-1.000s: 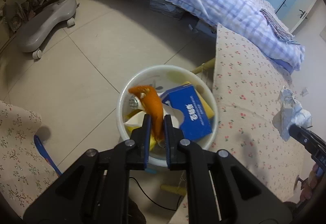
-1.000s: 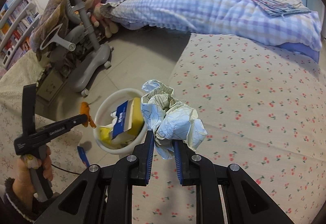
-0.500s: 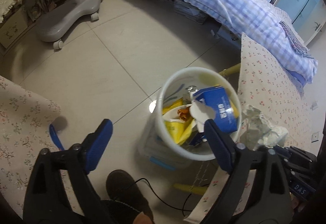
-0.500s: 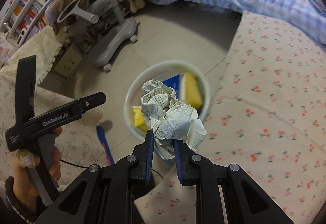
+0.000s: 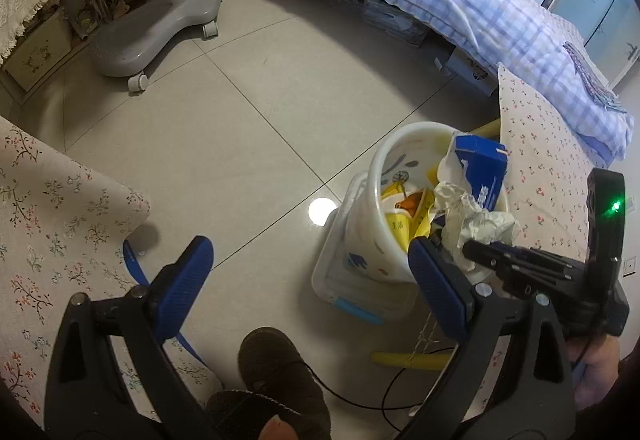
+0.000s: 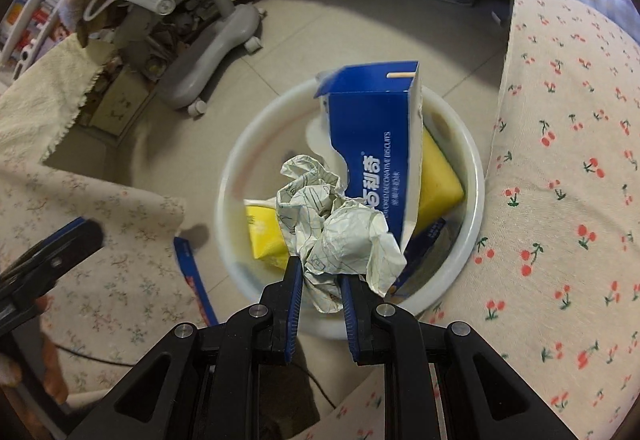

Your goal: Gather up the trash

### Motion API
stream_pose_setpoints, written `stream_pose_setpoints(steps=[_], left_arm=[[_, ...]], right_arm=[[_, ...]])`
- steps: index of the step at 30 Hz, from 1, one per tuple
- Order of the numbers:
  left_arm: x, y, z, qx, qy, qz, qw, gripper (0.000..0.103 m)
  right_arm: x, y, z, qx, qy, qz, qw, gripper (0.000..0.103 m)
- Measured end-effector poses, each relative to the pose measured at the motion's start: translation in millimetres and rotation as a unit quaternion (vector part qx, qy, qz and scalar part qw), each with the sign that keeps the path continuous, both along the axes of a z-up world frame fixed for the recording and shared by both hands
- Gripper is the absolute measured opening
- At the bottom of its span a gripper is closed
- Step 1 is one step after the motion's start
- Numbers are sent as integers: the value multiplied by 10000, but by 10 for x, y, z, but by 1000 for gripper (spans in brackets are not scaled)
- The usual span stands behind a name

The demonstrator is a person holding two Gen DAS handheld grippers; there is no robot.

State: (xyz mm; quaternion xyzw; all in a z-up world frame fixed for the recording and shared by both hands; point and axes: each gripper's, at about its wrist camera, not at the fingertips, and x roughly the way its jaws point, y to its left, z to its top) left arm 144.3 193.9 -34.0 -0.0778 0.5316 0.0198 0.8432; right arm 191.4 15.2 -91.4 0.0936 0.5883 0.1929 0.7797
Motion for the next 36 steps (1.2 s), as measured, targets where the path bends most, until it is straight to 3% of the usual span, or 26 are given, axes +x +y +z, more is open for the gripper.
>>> stream_pose_setpoints(steps=[2,4,6,13,20,25,31,36], left_arm=[[-9,3,-9,28,14,-33,10000,98],[-23,-2,-4,60,16,-63,10000,100],[-37,-26,5,82,11,-103,9999,102],[-106,-183,61,104,-17,-299,9995,102],[-276,-517,219,29,-155,-692,9975,102],[-490,-886,388,-79,-393,-1012,9941,102],[-854,-1320,550,-236,-696,-1268,9892,102],[-1167,-1594,571,-60,-898,-1367,9865,102]], right_arm=[[10,-49,-18,45,35,-132,9999,27],[2,-114,-9,182,127,-237,9995,48],[-38,-191,58,256,108,-323,9991,61],[-307,-448,436,303,-236,-333,9987,64],[-776,-981,917,-368,-713,-651,9946,70],[-1223,-1457,1252,-819,-1004,-1253,9836,79],[-1749,-1852,1425,-1271,-1265,-1814,9669,92],[-2201,-2023,1428,-1538,-1537,-2260,9495,93]])
